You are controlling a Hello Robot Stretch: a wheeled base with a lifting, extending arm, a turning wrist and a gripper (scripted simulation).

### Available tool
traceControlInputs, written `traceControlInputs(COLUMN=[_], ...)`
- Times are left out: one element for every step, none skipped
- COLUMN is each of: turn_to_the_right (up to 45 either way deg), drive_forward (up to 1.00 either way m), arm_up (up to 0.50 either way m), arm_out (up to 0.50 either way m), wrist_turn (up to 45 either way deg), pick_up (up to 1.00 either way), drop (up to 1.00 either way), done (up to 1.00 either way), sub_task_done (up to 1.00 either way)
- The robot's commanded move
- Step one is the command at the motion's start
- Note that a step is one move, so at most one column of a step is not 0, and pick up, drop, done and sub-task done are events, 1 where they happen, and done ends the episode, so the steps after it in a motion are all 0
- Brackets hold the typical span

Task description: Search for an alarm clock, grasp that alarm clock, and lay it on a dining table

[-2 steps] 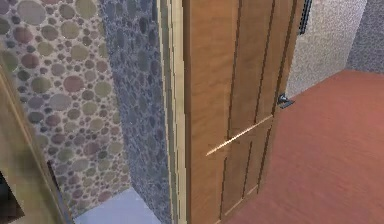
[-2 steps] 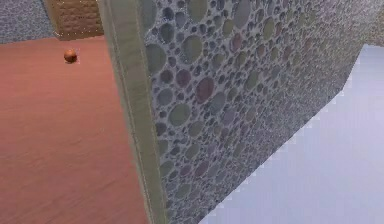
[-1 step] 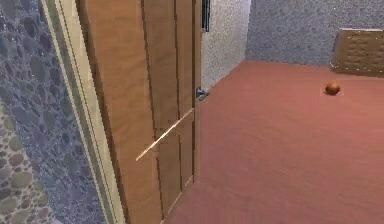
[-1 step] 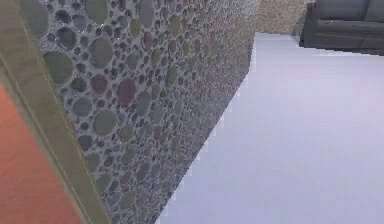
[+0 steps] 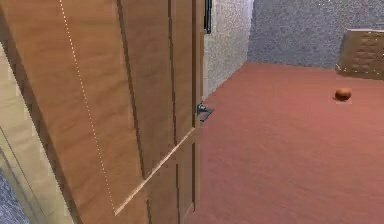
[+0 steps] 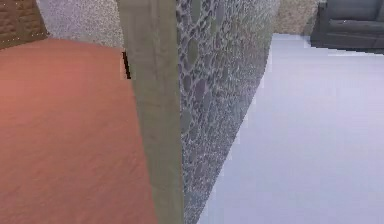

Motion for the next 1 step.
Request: traceControlInputs(turn_to_the_right=[42.0], drive_forward=[0.0], arm_up=[0.0], arm_out=[0.0], wrist_turn=[0.0], pick_up=[0.0], drop=[0.0], done=[0.0], sub_task_done=[0.0])
